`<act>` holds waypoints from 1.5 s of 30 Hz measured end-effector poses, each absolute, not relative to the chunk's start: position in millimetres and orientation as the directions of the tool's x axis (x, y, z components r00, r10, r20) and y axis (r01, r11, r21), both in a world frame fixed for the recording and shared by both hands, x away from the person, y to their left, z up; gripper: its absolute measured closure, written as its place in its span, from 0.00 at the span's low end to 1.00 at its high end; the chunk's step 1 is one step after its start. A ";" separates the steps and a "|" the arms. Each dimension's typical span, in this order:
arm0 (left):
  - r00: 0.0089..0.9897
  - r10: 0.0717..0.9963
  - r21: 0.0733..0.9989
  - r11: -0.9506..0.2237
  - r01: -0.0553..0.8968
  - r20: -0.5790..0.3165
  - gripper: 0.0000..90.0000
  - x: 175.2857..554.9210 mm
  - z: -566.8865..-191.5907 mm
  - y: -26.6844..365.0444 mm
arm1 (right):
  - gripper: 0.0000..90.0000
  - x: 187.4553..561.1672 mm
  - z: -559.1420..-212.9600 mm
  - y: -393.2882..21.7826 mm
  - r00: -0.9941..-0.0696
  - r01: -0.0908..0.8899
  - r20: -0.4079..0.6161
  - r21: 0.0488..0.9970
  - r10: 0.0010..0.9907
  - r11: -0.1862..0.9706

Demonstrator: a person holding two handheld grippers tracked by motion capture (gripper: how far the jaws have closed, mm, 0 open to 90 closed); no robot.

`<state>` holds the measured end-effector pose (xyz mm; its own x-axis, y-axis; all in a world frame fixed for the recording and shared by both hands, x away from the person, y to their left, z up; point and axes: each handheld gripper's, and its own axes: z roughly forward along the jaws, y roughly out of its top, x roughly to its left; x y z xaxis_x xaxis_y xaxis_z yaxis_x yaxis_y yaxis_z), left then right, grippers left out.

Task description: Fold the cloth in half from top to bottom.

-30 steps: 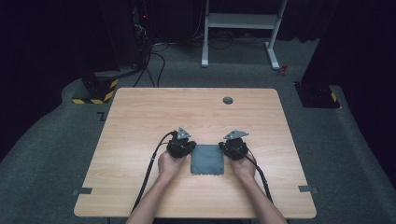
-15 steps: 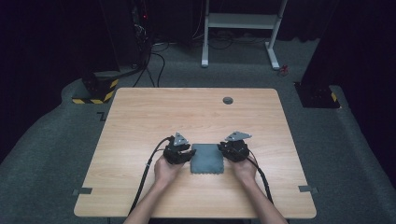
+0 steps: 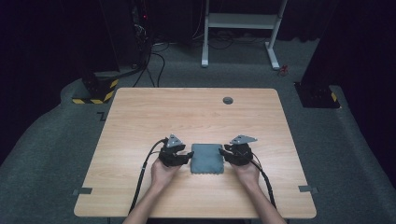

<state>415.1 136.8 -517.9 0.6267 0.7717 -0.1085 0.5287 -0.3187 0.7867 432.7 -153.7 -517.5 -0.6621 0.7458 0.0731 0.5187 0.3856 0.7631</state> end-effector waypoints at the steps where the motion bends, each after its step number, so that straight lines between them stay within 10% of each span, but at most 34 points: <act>1: 0.622 0.776 0.787 -0.315 0.531 -0.110 0.50 414.9 -517.4 139.0 | 0.68 432.0 -516.8 -153.7 -0.664 0.516 0.073 0.765 0.744 0.385; 45: 0.531 0.834 0.843 -0.174 0.509 -0.149 0.40 376.3 -504.1 209.9 | 0.50 401.3 -494.3 -228.0 -0.605 0.504 0.135 0.828 0.785 0.246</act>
<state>376.3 209.9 -504.1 0.5308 0.8344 -0.1485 0.5093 -0.1740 0.8428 401.3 -228.0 -494.3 -0.6048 0.7849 0.1346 0.5036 0.2460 0.8282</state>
